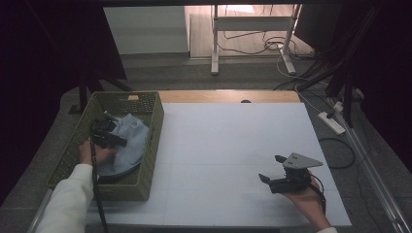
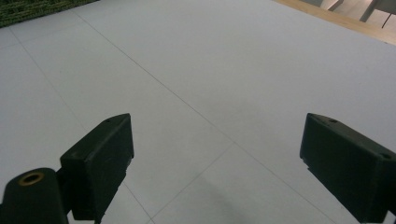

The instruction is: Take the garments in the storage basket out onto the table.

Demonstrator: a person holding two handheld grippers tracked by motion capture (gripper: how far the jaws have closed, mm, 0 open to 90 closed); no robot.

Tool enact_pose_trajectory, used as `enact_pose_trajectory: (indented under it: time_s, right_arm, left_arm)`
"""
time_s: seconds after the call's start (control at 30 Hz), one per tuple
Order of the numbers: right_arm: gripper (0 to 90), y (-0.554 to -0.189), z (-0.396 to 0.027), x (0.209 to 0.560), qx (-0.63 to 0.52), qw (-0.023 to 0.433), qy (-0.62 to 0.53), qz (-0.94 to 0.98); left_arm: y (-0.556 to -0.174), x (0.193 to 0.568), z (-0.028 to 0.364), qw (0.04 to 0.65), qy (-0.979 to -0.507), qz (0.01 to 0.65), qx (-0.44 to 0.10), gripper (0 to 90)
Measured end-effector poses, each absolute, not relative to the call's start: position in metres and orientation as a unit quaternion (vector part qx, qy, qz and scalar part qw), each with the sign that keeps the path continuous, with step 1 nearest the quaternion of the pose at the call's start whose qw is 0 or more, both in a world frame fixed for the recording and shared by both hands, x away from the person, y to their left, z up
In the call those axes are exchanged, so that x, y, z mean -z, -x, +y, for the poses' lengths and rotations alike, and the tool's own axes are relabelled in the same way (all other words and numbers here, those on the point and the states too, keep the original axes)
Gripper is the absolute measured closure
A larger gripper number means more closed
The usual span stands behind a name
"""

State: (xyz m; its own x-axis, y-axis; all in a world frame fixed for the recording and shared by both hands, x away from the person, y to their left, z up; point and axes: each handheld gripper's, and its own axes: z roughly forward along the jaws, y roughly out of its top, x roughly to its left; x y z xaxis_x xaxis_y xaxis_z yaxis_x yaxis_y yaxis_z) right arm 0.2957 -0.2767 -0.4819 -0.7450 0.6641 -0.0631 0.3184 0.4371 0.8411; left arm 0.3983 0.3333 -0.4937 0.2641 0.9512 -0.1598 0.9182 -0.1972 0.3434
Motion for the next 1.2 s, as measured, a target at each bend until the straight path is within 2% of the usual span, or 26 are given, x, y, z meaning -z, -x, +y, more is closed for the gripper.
enact_pose_trajectory:
  time_s: [0.67, 1.2]
  right_arm:
    - [10.1, -0.295, -0.278, 0.482, -0.440, 0.199, -0.299, 0.823]
    - [10.1, -0.295, -0.278, 0.482, -0.442, 0.202, -0.301, 0.821]
  left_arm:
    - [-0.374, 0.463, 0.352, 0.298, -0.729, 0.610, -0.087, 73.6]
    - [-0.356, 0.443, 0.363, 0.347, -0.699, 0.612, -0.131, 73.7]
